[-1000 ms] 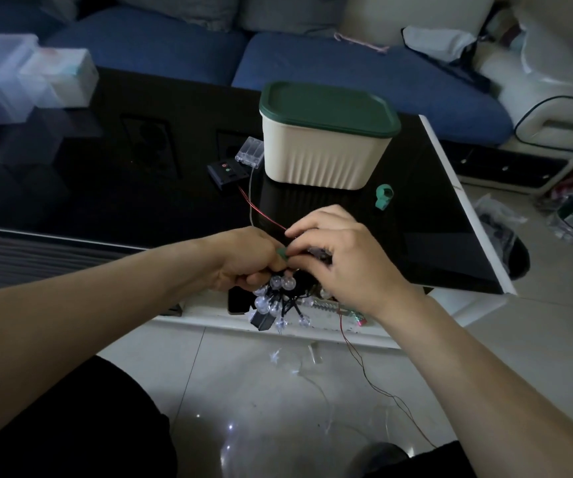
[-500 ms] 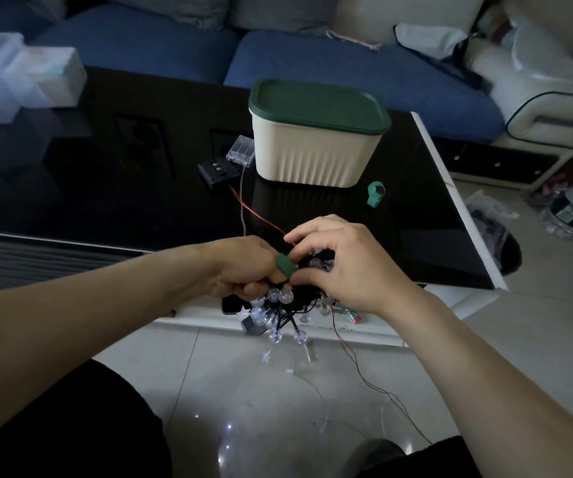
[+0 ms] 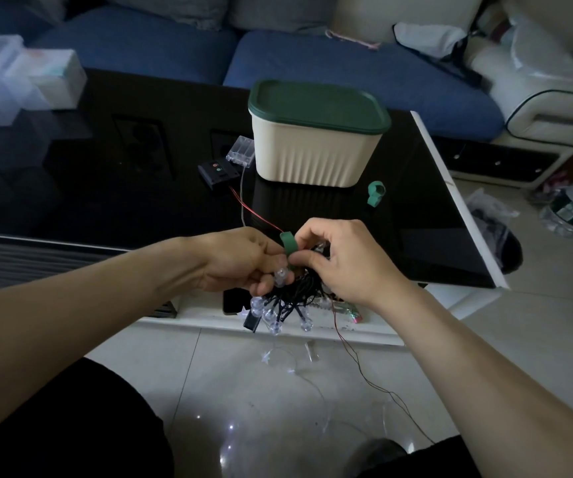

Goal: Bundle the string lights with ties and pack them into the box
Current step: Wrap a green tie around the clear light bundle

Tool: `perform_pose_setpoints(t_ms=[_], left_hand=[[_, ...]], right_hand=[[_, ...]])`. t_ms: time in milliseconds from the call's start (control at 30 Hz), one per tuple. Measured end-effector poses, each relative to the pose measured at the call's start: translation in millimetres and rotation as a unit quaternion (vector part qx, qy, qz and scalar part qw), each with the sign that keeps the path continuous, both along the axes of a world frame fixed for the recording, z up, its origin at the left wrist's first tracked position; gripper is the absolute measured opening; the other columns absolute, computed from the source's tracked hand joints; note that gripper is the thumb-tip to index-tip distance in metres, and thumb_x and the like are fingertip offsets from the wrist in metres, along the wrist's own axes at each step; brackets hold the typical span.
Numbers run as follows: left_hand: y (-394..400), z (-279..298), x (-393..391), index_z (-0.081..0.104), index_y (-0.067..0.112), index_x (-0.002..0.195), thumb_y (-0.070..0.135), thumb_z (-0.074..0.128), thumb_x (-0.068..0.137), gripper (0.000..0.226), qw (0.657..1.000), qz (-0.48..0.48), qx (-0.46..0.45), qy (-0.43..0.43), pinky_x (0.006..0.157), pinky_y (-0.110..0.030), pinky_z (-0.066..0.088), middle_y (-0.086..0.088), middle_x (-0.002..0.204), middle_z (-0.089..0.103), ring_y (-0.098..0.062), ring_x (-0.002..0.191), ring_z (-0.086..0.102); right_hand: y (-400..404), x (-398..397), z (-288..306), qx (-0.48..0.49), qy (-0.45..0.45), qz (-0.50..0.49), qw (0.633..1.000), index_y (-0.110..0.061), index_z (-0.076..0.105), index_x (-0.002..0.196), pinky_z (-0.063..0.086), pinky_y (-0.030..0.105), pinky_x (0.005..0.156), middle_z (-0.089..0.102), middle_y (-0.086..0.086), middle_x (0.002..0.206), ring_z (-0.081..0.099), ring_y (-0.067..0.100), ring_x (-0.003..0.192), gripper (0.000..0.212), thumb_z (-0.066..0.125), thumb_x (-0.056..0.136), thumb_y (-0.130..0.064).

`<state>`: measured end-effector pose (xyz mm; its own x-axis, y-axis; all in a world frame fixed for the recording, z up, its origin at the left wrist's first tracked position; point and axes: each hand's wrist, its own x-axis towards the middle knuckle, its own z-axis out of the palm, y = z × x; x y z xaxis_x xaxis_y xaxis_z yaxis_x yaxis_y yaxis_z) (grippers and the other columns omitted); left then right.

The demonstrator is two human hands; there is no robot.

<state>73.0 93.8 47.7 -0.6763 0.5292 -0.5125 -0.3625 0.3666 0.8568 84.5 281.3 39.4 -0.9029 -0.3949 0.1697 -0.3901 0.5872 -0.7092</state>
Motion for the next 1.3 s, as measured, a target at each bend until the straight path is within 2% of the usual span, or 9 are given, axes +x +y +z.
perform_pose_setpoints(t_ms=[167,533,667,800,967,1100,1167,1233,1300], left_hand=[[-2.7,-0.8,1.2,0.058,-0.003,0.095,0.004,0.04,0.104,0.021,0.999,-0.018,-0.002,0.04,0.064,-0.024,0.041,0.004,0.047,0.058,-0.005,0.044,0.049],[0.4,-1.3,7.0,0.058,0.0,0.084,0.003,0.046,0.101,0.021,0.997,-0.056,-0.005,0.048,0.056,-0.024,0.048,-0.002,0.051,0.058,-0.014,0.048,0.056],[5.2,-1.9,10.8,0.058,0.003,0.076,0.018,0.055,0.099,0.028,0.996,-0.036,-0.029,0.08,0.057,-0.029,0.045,-0.002,0.046,0.058,-0.015,0.044,0.053],[5.1,-6.8,9.2,0.064,-0.002,0.085,0.028,0.061,0.095,0.032,0.982,-0.023,-0.088,0.164,0.069,-0.039,0.053,-0.014,0.052,0.061,-0.024,0.05,0.056],[4.8,-1.9,4.8,0.066,0.018,0.085,0.014,0.068,0.092,0.008,0.969,-0.024,-0.104,0.221,0.049,-0.025,0.051,-0.003,0.053,0.065,-0.016,0.042,0.061],[2.9,-3.7,-0.9,0.055,0.017,0.106,0.01,0.075,0.085,0.029,0.968,0.031,-0.096,0.228,0.043,-0.03,0.051,-0.003,0.076,0.074,-0.028,0.047,0.063],[1.3,-3.4,-3.4,0.046,0.019,0.115,0.009,0.076,0.084,0.045,0.967,0.041,-0.095,0.233,0.044,-0.036,0.053,-0.006,0.083,0.074,-0.035,0.049,0.062],[1.9,-3.5,-2.8,0.046,0.018,0.113,0.007,0.075,0.084,0.043,0.961,0.044,-0.1,0.254,0.043,-0.039,0.054,-0.007,0.084,0.073,-0.041,0.053,0.063],[3.2,-5.9,-2.2,0.05,0.016,0.103,0.006,0.076,0.083,0.034,0.95,0.053,-0.108,0.287,0.039,-0.035,0.051,-0.006,0.082,0.072,-0.038,0.052,0.065]], right_hand=[[-6.9,-2.1,-3.4,0.011,0.009,-0.011,1.0,-0.017,0.065,0.083,0.05,0.02,0.065,0.067,-0.004,0.077,0.064,0.01,0.071,0.012,0.074,0.09,-0.012],[-5.5,-6.4,-8.4,-0.071,-0.107,-0.067,0.989,-0.035,0.073,0.077,0.044,0.009,0.065,0.071,-0.016,0.069,0.062,-0.007,0.064,0.018,0.084,0.081,-0.02],[-4.9,-3.9,-7.4,-0.119,-0.203,-0.127,0.964,-0.028,0.077,0.078,0.049,0.015,0.071,0.075,-0.009,0.077,0.069,0.0,0.076,0.012,0.088,0.075,-0.027],[-5.3,-1.0,-8.2,-0.116,-0.283,-0.183,0.934,-0.02,0.073,0.084,0.055,0.031,0.083,0.075,0.0,0.091,0.07,0.014,0.091,0.028,0.088,0.071,-0.04],[-12.8,6.8,-7.4,-0.136,-0.342,-0.21,0.906,-0.013,0.069,0.087,0.043,0.028,0.075,0.073,0.011,0.107,0.065,0.024,0.108,0.039,0.077,0.075,-0.049],[-20.6,9.9,-4.4,-0.173,-0.327,-0.227,0.901,-0.023,0.042,0.061,0.039,0.025,0.063,0.065,-0.001,0.071,0.061,0.013,0.076,0.044,0.075,0.083,-0.04],[-23.2,10.5,-4.5,-0.191,-0.322,-0.223,0.9,-0.02,0.049,0.058,0.043,0.024,0.064,0.064,-0.002,0.073,0.06,0.009,0.072,0.041,0.076,0.084,-0.037],[-25.9,10.1,-3.6,-0.208,-0.321,-0.224,0.896,-0.007,0.07,0.078,0.053,0.028,0.071,0.074,0.004,0.082,0.07,0.014,0.079,0.03,0.076,0.084,-0.035],[-29.1,9.1,-3.0,-0.219,-0.33,-0.237,0.887,-0.001,0.071,0.103,0.056,0.04,0.089,0.077,0.012,0.097,0.074,0.024,0.094,0.042,0.076,0.082,-0.037]])
